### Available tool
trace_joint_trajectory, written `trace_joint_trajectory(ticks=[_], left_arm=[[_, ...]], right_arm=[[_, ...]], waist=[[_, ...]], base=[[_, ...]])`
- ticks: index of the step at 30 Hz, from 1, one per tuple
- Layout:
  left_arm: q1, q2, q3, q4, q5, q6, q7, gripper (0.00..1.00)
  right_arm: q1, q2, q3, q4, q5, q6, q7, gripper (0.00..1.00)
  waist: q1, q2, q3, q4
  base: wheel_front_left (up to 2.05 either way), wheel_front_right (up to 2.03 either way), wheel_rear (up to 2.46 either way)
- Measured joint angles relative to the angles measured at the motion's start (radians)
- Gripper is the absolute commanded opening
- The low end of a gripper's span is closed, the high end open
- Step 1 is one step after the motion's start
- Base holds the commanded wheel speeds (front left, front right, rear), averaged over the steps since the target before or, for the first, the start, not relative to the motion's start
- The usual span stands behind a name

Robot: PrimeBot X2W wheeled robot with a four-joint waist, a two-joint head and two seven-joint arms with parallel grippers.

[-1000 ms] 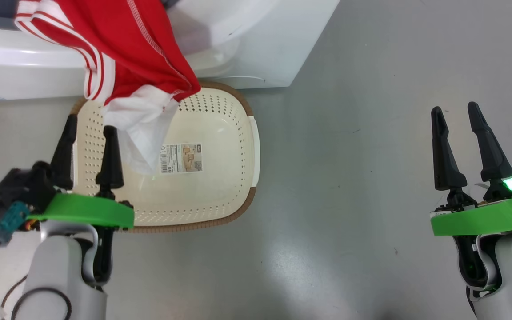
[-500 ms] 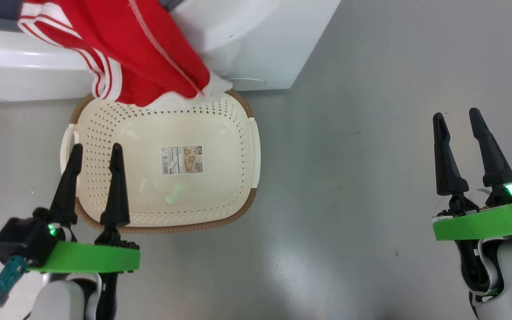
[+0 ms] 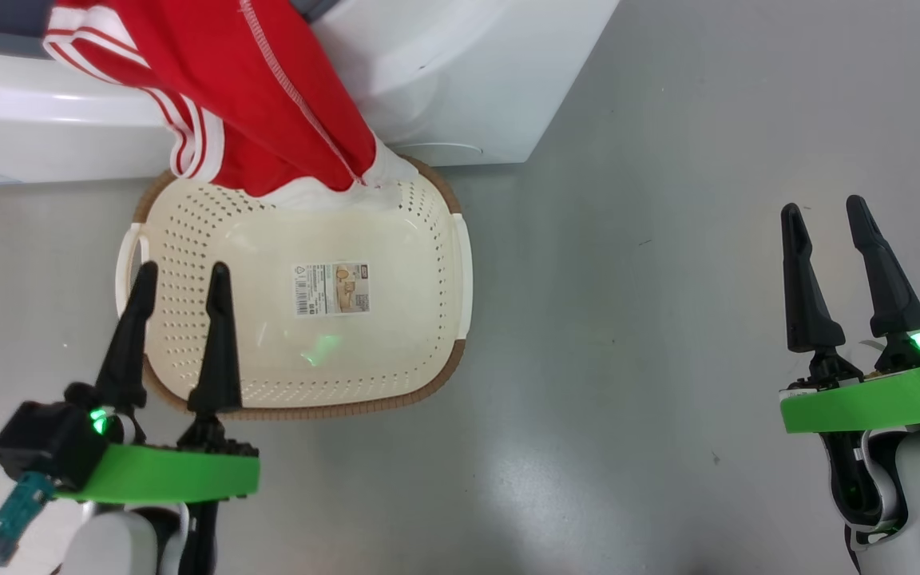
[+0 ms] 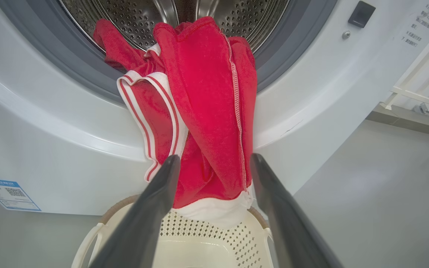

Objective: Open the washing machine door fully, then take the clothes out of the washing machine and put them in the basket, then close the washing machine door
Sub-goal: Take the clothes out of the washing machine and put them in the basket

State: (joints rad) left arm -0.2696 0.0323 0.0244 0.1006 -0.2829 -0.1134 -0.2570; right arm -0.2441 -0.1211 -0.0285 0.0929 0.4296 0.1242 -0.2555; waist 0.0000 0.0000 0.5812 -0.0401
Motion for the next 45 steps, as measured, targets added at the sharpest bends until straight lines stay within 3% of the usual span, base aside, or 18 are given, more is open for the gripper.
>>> trace_joint_trajectory(ticks=[10, 17, 28, 45], left_arm=[[-0.188, 0.013, 0.027, 0.048, 0.021, -0.002, 0.0, 1.0], [-0.42, 0.064, -0.009, 0.2, 0.026, -0.008, 0.065, 1.0], [-0.777, 0.095, -0.105, 0.466, -0.018, -0.011, 0.197, 1.0], [-1.056, 0.117, -0.276, 0.868, -0.084, -0.012, 0.224, 1.0]], right_arm=[[0.001, 0.0, 0.007, 0.001, 0.0, 0.0, 0.0, 1.0], [0.0, 0.001, 0.013, 0.001, 0.0, 0.0, 0.0, 1.0], [-0.007, 0.006, 0.021, 0.0, 0.001, 0.0, 0.0, 1.0], [-0.033, 0.013, 0.021, -0.003, 0.001, 0.0, 0.0, 1.0]], waist=[[0.0, 0.0, -0.005, 0.007], [0.0, 0.0, 0.005, 0.006], [0.0, 0.0, 0.05, -0.011], [0.0, 0.0, 0.093, -0.043]], base=[[0.0, 0.0, 0.0], [0.0, 0.0, 0.0], [0.0, 0.0, 0.0], [0.0, 0.0, 0.0]])
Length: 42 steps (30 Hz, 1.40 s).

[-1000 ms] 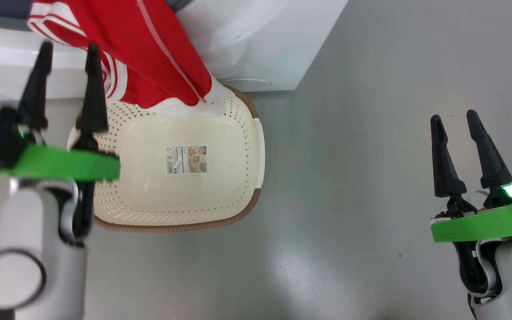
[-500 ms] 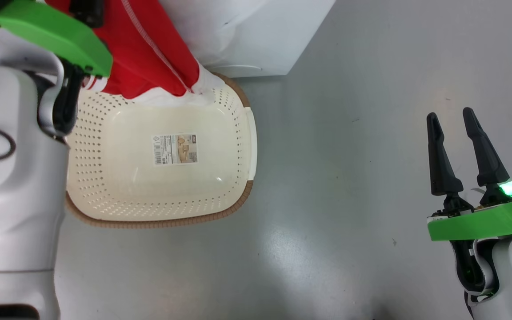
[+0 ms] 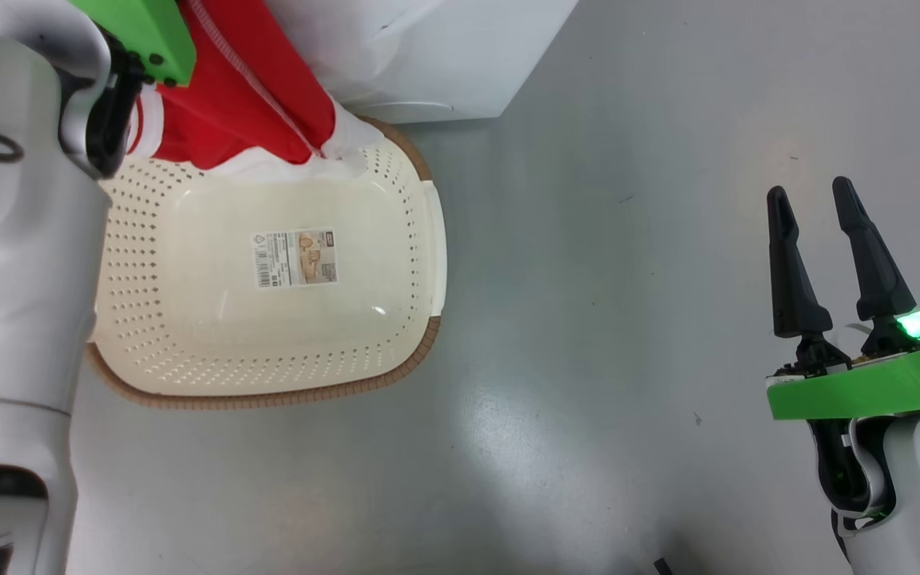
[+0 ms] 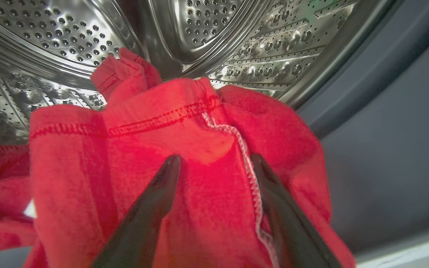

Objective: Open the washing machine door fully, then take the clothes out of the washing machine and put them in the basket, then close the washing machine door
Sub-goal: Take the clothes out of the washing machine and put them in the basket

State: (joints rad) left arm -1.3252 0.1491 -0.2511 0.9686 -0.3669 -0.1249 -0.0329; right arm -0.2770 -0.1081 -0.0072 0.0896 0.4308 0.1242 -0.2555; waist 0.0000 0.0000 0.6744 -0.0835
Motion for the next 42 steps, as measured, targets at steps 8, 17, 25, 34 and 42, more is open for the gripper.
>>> trace_joint_trajectory(ticks=[8, 17, 25, 34, 42], left_arm=[[-0.072, 0.009, -0.05, 0.139, 0.004, 0.0, -0.022, 0.94], [-0.099, 0.007, -0.081, 0.241, 0.004, 0.0, -0.056, 0.0], [-0.108, -0.002, -0.079, 0.257, -0.027, 0.0, -0.165, 0.0], [-0.023, 0.0, 0.001, 0.043, -0.044, 0.035, -0.217, 0.0], [0.252, -0.017, 0.132, -0.328, 0.033, 0.073, -0.221, 0.0]], right_arm=[[-0.016, 0.003, 0.002, 0.0, 0.0, 0.0, 0.0, 1.0], [-0.017, 0.008, 0.006, -0.002, 0.0, 0.0, 0.0, 1.0], [-0.017, 0.008, 0.002, -0.004, 0.0, 0.0, 0.0, 1.0], [-0.011, 0.007, -0.006, -0.004, 0.0, 0.0, 0.0, 1.0], [0.013, 0.005, -0.009, -0.003, 0.0, 0.0, 0.0, 1.0]], waist=[[0.0, 0.0, 0.003, -0.01], [0.0, 0.0, -0.001, -0.015], [0.0, 0.0, -0.013, -0.008], [0.0, 0.0, -0.047, 0.012], [0.0, 0.0, -0.082, 0.026]], base=[[0.0, 0.0, 0.0], [0.0, 0.0, 0.0], [0.0, 0.0, 0.0], [0.0, 0.0, 0.0], [0.0, 0.0, 0.0]])
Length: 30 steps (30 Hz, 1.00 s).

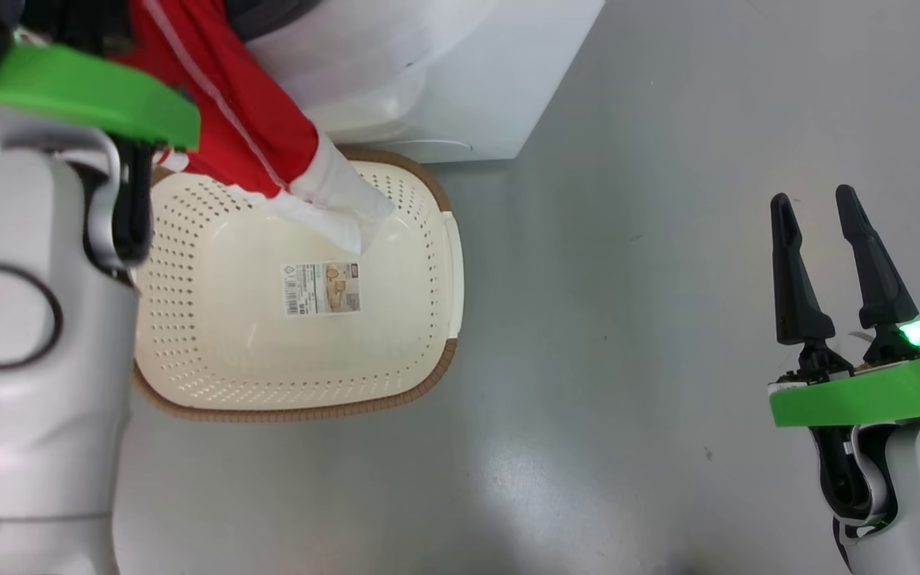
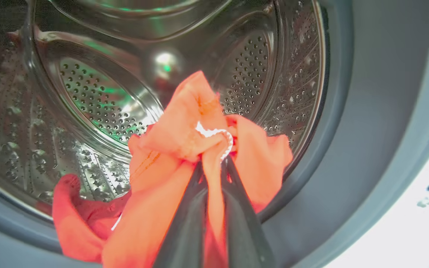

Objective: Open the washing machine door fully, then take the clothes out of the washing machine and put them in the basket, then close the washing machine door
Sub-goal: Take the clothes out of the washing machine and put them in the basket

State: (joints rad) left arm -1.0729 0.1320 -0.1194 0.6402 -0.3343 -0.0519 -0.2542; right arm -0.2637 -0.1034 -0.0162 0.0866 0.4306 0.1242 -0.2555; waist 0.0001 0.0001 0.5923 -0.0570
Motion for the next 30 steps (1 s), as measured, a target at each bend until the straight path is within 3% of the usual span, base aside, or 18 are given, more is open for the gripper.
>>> trace_joint_trajectory(ticks=[17, 24, 30], left_arm=[[0.38, -0.098, 0.2, -0.498, 0.122, -0.037, -0.003, 0.0], [0.509, -0.105, 0.189, -0.621, 0.098, -0.042, -0.003, 0.0], [0.581, -0.105, 0.142, -0.622, 0.052, -0.006, -0.003, 0.0]], right_arm=[[0.02, -0.002, -0.001, -0.001, 0.0, 0.0, 0.0, 1.0], [0.02, -0.002, -0.002, 0.0, 0.0, 0.0, 0.0, 1.0], [0.019, -0.002, -0.001, -0.001, 0.0, 0.0, 0.0, 1.0]], waist=[[0.0, 0.0, -0.029, 0.018], [0.0, 0.0, -0.024, 0.024], [-0.0001, 0.0, -0.013, 0.029]], base=[[0.0, 0.0, 0.0], [0.0, 0.0, 0.0], [0.0, 0.0, 0.0]])
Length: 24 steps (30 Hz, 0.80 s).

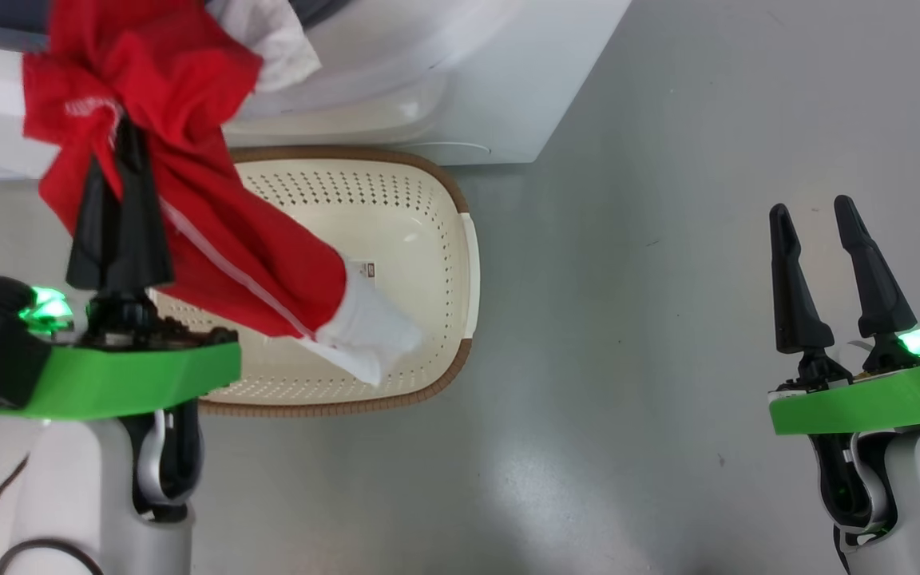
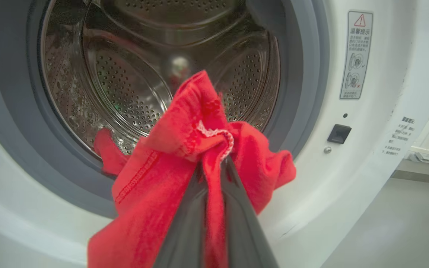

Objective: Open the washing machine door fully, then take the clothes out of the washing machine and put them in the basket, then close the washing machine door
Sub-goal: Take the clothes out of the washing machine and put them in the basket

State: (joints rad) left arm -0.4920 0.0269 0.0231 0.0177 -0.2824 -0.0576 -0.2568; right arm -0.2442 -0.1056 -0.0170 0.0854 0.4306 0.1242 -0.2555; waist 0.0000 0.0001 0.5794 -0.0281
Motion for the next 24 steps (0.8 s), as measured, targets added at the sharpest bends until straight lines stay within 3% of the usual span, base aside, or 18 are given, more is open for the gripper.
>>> trace_joint_trajectory(ticks=[15, 24], left_arm=[[-0.005, 0.001, -0.004, 0.282, -0.033, 0.005, 0.0, 0.0], [-0.104, 0.0, 0.006, 0.502, 0.028, -0.014, 0.0, 0.0]], right_arm=[[-0.021, 0.002, -0.002, -0.013, 0.0, 0.0, 0.0, 1.0], [-0.05, 0.012, -0.004, -0.023, 0.0, 0.0, 0.0, 1.0]], waist=[[0.0, 0.0, 0.081, -0.02], [0.0001, 0.0, 0.145, -0.042]], base=[[0.0, 0.0, 0.0], [0.0, 0.0, 0.0]])
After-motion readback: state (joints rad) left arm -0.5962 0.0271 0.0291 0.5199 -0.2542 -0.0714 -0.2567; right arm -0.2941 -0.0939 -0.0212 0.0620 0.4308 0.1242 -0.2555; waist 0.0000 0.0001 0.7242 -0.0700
